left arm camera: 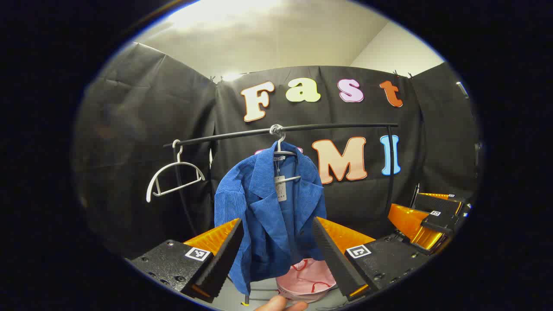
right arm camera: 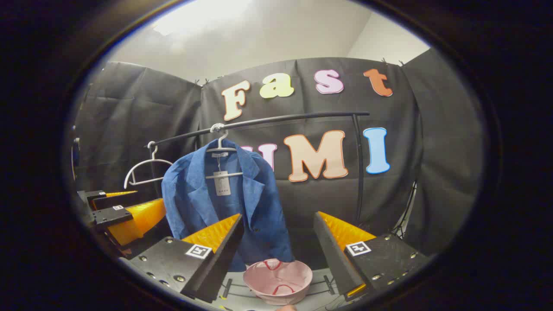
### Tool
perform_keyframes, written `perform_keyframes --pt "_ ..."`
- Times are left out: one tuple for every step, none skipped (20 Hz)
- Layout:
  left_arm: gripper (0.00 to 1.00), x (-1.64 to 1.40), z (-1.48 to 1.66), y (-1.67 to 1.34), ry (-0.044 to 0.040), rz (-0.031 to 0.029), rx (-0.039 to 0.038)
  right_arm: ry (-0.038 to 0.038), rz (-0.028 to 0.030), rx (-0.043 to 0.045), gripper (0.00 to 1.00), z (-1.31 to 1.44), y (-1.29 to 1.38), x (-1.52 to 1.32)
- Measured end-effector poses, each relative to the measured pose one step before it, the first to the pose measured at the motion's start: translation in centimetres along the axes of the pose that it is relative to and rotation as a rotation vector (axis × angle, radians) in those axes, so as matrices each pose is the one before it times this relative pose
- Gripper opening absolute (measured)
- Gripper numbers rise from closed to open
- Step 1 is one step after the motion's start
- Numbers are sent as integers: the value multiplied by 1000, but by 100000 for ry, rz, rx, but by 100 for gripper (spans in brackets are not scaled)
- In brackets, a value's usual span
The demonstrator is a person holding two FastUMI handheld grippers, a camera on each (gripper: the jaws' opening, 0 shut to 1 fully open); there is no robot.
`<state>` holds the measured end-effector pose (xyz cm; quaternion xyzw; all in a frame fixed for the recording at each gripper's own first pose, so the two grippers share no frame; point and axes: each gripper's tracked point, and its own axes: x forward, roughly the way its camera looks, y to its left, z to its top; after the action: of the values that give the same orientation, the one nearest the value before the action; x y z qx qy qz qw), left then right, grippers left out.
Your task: Grasp the clothes on the hanger with both hands and then place them into the laundry hamper below.
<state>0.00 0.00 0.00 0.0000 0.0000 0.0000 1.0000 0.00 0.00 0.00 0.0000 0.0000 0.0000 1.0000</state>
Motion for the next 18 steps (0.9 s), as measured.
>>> perform_keyframes --pt "100 278 -80 117 244 -239 243 -902 -803 193 97 259 -202 169" --pt "100 198 -120 93 414 -481 -52 -217 -1010 -197 97 95 -282 258" --pt "100 317 -127 202 375 46 -75 -776 173 -196 97 11 -8 40" --pt "100 495 -151 366 163 247 -180 -1734 156 -310 97 400 183 194" --pt "100 507 -224 75 907 -88 343 -434 -37 -1312 94 -1 -35 152" --pt "100 431 -336 115 400 -78 378 -249 -134 -1603 97 -171 83 218" --pt "100 498 -40 144 -596 56 44 -459 -656 -1501 98 -122 -65 287" --pt "100 517 -20 79 -976 -319 -426 -795 -530 -884 97 -100 43 352" --pt "98 449 -296 -288 499 -1570 -188 -388 -1492 -162 98 -238 18 334" --pt "100 261 -486 -267 811 -1611 61 1345 -2342 739 97 -377 -187 482" --pt "100 323 -306 -130 1263 -1577 902 2532 -1735 1596 97 -781 22 587" --pt "100 430 -133 246 123 -679 592 1190 -626 1774 97 -136 208 593" --pt "100 489 46 32 127 -970 -75 316 -443 1368 100 173 232 465" --pt "98 338 -143 -223 -109 -995 -137 -119 -475 618 98 127 70 327" --pt "98 414 -225 -107 845 -443 28 654 -907 -179 94 -91 -102 200" --pt "98 413 -387 25 1194 -103 98 921 -997 -566 98 -123 -277 188" --pt "98 419 -201 50 718 170 -49 203 -826 -471 97 -83 -246 5" --pt "98 451 -198 -25 437 23 -152 45 -610 -143 98 137 -232 13"
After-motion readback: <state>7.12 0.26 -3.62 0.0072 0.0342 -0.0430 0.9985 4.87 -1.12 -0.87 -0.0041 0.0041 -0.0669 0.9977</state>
